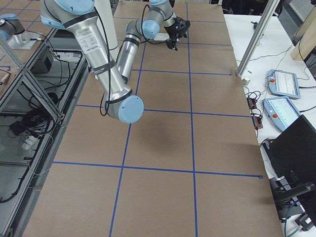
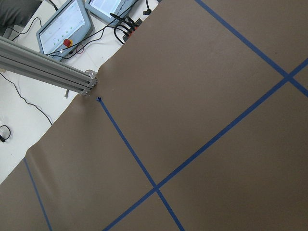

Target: Hang towel on rack

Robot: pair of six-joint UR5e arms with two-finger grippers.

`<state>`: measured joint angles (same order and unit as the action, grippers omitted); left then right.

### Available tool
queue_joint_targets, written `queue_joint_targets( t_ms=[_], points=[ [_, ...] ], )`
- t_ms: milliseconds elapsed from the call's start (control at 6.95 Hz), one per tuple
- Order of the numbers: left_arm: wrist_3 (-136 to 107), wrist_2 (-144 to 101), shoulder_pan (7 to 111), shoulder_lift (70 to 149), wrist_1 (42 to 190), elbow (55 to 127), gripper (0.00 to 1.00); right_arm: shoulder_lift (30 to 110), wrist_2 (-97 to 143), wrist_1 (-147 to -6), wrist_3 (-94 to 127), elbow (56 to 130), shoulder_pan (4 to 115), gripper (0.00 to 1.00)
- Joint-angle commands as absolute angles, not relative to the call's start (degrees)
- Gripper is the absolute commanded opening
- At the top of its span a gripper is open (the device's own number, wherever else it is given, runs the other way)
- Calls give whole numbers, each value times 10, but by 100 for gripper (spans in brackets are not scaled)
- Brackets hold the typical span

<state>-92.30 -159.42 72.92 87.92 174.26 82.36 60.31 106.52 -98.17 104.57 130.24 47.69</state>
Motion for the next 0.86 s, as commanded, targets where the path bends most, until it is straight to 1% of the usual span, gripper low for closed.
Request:
queue_joint_targets(
  t_ms=[0,288,431,575,719],
  points=[
    [-923,-1593,736,879,1743,822,98,605,1065,-983,1028,1302,482,100],
    [-924,-1576,756,879,1741,822,98,611,1065,-983,1022,1300,490,100],
    [-922,-1566,793,880,1739,821,98,620,1073,-983,992,1298,506,100],
    [-920,-1535,823,888,1736,820,98,641,1077,-983,952,1297,515,100],
    [-919,-1465,824,889,1735,818,98,669,1081,-983,887,1296,525,100]
  ],
)
